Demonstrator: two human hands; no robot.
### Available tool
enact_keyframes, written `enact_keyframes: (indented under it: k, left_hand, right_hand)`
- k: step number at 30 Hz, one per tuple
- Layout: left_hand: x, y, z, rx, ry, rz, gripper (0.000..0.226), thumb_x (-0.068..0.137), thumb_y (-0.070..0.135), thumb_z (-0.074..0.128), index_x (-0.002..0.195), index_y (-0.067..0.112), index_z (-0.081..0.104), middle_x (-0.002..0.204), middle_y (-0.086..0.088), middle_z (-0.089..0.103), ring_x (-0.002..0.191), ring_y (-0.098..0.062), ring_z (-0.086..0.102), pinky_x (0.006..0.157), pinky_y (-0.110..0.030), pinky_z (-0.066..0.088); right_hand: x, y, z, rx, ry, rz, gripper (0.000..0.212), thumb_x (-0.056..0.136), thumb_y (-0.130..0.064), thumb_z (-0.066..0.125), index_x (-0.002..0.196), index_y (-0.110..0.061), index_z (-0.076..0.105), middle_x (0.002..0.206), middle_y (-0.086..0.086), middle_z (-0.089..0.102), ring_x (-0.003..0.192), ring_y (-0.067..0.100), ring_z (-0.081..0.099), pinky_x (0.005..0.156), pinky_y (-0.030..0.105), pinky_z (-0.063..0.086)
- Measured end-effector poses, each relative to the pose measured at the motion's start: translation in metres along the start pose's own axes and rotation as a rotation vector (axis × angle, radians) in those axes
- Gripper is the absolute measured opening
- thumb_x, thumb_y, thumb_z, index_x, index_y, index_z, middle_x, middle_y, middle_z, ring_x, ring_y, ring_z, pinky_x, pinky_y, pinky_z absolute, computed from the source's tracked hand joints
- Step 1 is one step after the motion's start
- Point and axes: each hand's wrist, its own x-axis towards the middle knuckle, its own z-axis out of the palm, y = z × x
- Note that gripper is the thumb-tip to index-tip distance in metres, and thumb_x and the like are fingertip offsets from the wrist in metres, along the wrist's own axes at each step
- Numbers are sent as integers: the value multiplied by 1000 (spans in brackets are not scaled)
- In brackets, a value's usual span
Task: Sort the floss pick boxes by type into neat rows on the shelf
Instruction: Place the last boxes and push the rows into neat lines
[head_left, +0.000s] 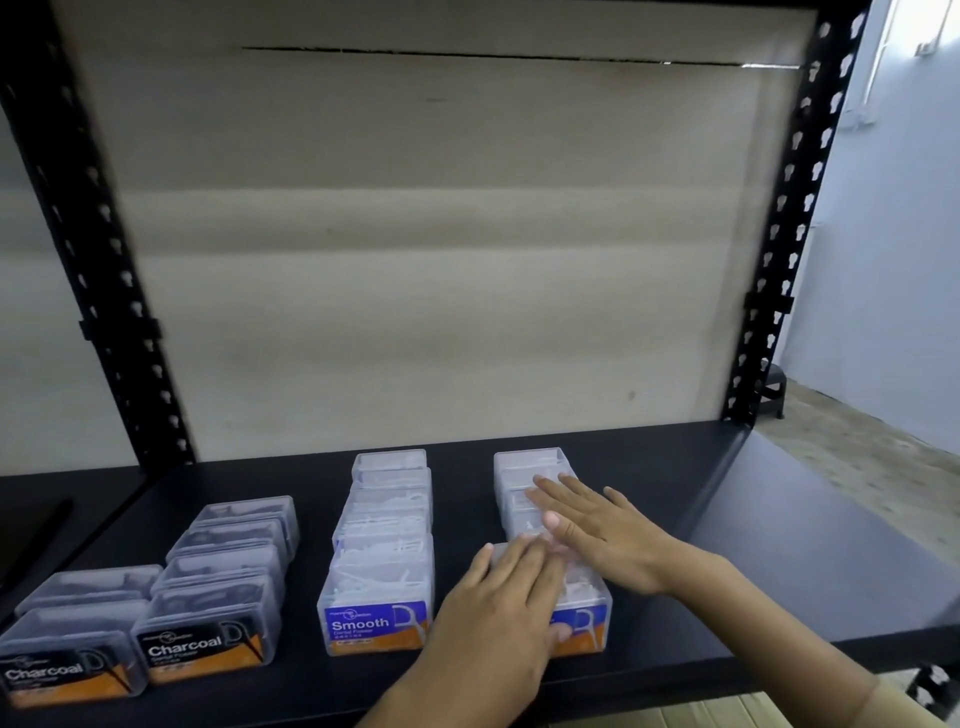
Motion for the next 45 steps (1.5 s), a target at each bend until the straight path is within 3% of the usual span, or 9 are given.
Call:
enact_keyframes:
  k: [5, 8, 10, 14, 19, 22, 27, 32, 45]
  left_hand:
    - [-13, -15, -7, 5, -44, -66, 66, 76, 54, 21, 129, 20, 41, 133, 7, 57, 121, -8, 55, 95, -27, 46]
    - [-15, -18, -8, -14, -48, -1, 95, 65, 59, -8, 150, 18, -2, 146, 11, -18, 136, -9, -18, 109, -26, -12]
    - [-18, -14, -14, -15, -65, 26, 88, 70, 62, -9, 149, 21, -11, 139, 14, -29, 127, -7, -30, 99, -22, -24]
    - [-13, -14, -15, -31, -21, -90, 76, 82, 54, 16, 145, 13, 30, 147, 3, 11, 141, -13, 20, 111, -31, 10]
    - [0, -6, -11, -110, -88, -40, 62, 101, 39, 22, 148, 19, -14, 154, 9, -22, 127, -1, -28, 106, -22, -19]
    - [13, -3, -7, -142, -64, -28, 63, 101, 41, 23, 149, 17, -10, 158, 5, -16, 140, -5, -24, 109, -22, -18]
    - [32, 8, 4, -144, 17, 72, 82, 80, 56, 3, 150, 14, 7, 153, 7, -8, 145, -14, -8, 111, -30, -15]
    - [38, 19, -2, -204, -64, 71, 64, 99, 41, 30, 150, 21, -4, 159, 8, -10, 144, -6, -16, 116, -23, -11]
    - [44, 12, -14, -238, -34, 74, 62, 95, 54, 22, 150, 31, 6, 159, 15, 3, 144, 1, -3, 115, -20, -6]
  right_hand:
    - [-3, 4, 2, -118, 17, -10, 90, 65, -77, -9, 147, -40, -1, 142, -30, -14, 133, -9, -16, 117, 38, -7]
    - [-10, 11, 0, -194, 25, 13, 92, 61, -74, -7, 147, -39, -3, 140, -31, -15, 133, -8, -15, 117, 38, -6]
    - [-16, 20, -3, -229, 14, 32, 94, 58, -74, -7, 146, -40, -5, 140, -32, -14, 131, -9, -15, 118, 38, -4]
    - [-33, 38, -10, -219, -3, 51, 94, 57, -77, -8, 145, -42, -9, 142, -34, -13, 131, -10, -16, 118, 37, -2]
    - [-57, 49, -17, -248, -47, 71, 81, 68, -72, -1, 143, -44, -9, 141, -35, -17, 131, -10, -18, 118, 37, -2]
    - [-68, 53, -20, -258, -71, 87, 61, 88, -61, 15, 141, -46, -11, 141, -34, -17, 132, -10, -19, 119, 37, -3]
    - [-83, 58, -21, -228, -60, 84, 67, 68, -72, 1, 132, -56, -14, 141, -38, -18, 132, -11, -22, 116, 34, -6]
    - [-90, 60, -21, -253, -27, 112, 73, 67, -73, -1, 137, -52, -14, 143, -35, -18, 133, -7, -22, 117, 36, -7]
    - [-86, 57, -34, -184, -56, 128, 67, 82, -66, 11, 145, -44, 1, 151, -27, -10, 135, -7, -17, 117, 39, -10]
